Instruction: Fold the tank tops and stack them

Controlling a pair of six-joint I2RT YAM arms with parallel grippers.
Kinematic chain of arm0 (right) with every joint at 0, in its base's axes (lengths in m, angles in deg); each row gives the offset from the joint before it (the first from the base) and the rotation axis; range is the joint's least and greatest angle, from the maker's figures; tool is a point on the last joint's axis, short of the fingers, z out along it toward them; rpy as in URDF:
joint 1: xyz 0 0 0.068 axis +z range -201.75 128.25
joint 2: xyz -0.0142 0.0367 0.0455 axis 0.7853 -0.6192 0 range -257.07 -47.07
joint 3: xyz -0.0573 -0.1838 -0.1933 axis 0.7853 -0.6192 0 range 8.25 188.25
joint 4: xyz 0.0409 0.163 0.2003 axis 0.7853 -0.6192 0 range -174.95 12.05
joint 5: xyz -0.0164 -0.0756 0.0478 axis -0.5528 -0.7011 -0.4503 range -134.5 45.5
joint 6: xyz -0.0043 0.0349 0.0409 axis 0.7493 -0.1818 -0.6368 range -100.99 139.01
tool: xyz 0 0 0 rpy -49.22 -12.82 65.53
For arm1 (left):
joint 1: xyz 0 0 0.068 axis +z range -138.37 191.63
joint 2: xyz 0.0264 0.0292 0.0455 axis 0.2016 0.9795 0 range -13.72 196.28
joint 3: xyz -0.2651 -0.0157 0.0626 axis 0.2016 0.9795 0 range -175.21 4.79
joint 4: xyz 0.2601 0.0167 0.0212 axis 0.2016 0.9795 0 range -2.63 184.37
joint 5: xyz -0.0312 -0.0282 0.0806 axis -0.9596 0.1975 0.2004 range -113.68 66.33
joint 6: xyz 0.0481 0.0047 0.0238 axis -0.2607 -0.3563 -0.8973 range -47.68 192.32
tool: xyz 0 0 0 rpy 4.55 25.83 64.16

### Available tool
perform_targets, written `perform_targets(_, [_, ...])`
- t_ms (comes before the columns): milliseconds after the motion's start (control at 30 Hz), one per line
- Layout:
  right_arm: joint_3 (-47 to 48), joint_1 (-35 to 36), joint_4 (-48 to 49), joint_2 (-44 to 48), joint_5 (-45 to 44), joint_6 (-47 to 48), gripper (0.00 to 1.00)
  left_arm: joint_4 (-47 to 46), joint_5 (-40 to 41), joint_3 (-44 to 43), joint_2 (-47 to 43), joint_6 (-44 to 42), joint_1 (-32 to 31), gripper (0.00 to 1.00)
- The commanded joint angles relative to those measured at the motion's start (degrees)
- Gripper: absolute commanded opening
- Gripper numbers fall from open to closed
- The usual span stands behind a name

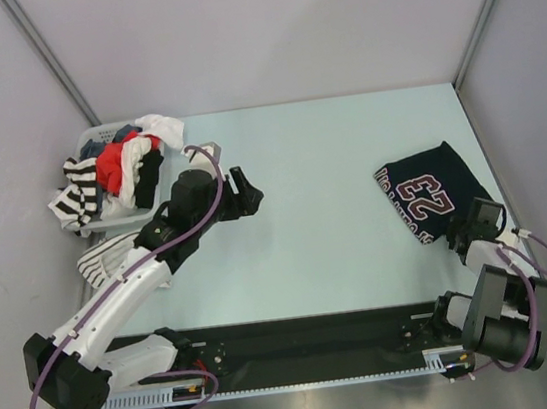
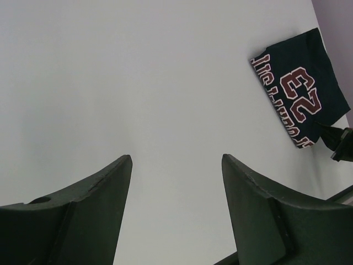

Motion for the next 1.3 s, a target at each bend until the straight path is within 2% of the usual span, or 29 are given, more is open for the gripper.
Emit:
perform_targets(0, [0.2,2.68,8.09,-3.57,-3.76,-7.8,0.0,-0.02,1.4,0.31,-1.04,0.11,-0.42,0.72])
perform_targets(100, [3.45,5.14,10.64,-8.49,-6.58,-9.21,0.0,1.9,2.19,-0.22,-1.21,-0.51,-0.42,0.72])
perform_targets(200, [5.83,6.11,13.38,-14.55,-4.48,-10.01,0.0,3.49,4.03,0.04,-2.26,-0.86,-0.42,0.73])
perform_targets(300, [7.59,7.61,13.39,-16.41,-3.68,-9.75,0.02,4.72,6.14,0.83,-3.93,-0.25,-0.33,0.76])
perform_targets(333, [8.73,7.78,12.08,-15.97,-4.72,-8.18,0.13,5.33,6.84,1.01,-4.46,0.1,-0.33,0.77])
perform_targets(367, [9.17,7.96,7.97,-13.53,-6.04,-7.55,0.28,5.86,8.85,1.36,-5.77,0.54,-0.33,0.79])
perform_targets(400, [9.44,8.14,5.76,-12.12,-7.53,-7.11,0.45,7.09,10.09,1.71,-6.39,0.89,-0.33,0.82])
perform_targets(433, [9.61,8.05,3.82,-10.1,-8.5,-6.5,0.66,7.88,11.84,2.15,-7.44,1.16,-0.33,0.86])
perform_targets(467, [9.7,7.09,0.06,-6.6,-10.25,-4.32,0.73,8.76,13.6,3.11,-8.41,2.03,-0.33,0.96])
perform_targets(533, [10.05,5.68,-3.04,-3.24,-11.23,-1.41,0.8,10.52,18.35,4.69,-11.66,2.39,-0.33,1.0])
perform_targets(667, [14.61,1.99,-14.87,1.6,-12.29,10.17,0.88,15.26,24.33,7.51,-14.66,4.49,-0.33,1.0])
perform_targets(767, [19.89,3.82,-21.13,4.06,-17.73,17.13,0.96,22.37,30.47,8.39,-14.31,8.34,-0.33,1.0])
perform_targets(833, [20.95,5.84,-21.25,5.82,-18.62,22.06,0.97,26.42,35.12,9.44,-14.13,11.25,-0.33,1.0])
perform_targets(867, [20.78,6.37,-20.9,6.26,-17.75,23.29,0.97,26.52,34.89,10.58,-14.31,13.7,-0.33,1.0])
perform_targets(933, [20.52,7.95,-19.94,7.66,-14.95,26.01,0.97,21.79,33.31,12.78,-14.57,13.81,-0.07,1.0])
perform_targets(1033, [20.08,12.16,-17.56,8.81,-13.7,28.91,0.97,19.93,35.05,16.03,-13.7,18.72,1.42,1.0])
perform_targets(1100, [20.25,15.5,-15.45,9.52,-14.4,31.46,0.97,19.67,36.82,18.14,-13.25,22.25,3.96,1.0])
perform_targets(1167, [21.3,19.97,-15.71,9.52,-16.86,34.28,0.98,16.78,34.03,21.12,-13.34,19.63,10.72,1.0])
perform_targets(1200, [21.39,21.22,-15.45,9.35,-17.3,35.16,0.98,13.46,32.44,22.1,-13.34,18.49,16.92,1.0])
perform_targets(1267, [21.39,23.85,-15.45,9.17,-18.09,36.04,0.98,9.67,30.15,24.73,-13.17,15.41,21.62,1.0])
